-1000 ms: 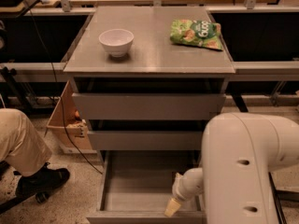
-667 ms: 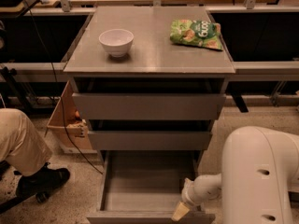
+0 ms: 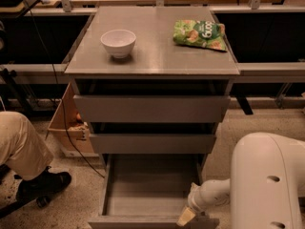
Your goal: Close bottom drawer
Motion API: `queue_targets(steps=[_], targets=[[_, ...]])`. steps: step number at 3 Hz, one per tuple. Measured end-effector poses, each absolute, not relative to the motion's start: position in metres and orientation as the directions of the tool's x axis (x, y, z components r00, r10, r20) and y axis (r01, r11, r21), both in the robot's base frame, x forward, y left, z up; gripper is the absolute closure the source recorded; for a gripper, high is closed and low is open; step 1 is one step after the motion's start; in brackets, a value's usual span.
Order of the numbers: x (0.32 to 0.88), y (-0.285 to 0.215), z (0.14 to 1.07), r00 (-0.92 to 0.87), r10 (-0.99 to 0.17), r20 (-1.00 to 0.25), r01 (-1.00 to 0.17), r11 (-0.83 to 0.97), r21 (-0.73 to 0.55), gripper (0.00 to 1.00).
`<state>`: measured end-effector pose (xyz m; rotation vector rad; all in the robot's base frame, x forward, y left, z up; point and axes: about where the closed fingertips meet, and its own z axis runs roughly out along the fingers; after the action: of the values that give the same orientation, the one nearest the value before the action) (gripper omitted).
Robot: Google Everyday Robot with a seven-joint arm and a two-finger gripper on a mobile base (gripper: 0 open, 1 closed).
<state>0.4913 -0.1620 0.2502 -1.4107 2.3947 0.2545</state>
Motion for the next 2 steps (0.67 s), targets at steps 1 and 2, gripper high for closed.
queue_targets(steps=[1, 2], targets=[[0.497, -0.153, 0.230, -0.435, -0.810, -0.393, -0.877, 0.479, -0.018, 0.00], [0.505, -0.138, 0.193, -0.415, -0.816, -0.403, -0.891, 0.454, -0.003, 0.00]])
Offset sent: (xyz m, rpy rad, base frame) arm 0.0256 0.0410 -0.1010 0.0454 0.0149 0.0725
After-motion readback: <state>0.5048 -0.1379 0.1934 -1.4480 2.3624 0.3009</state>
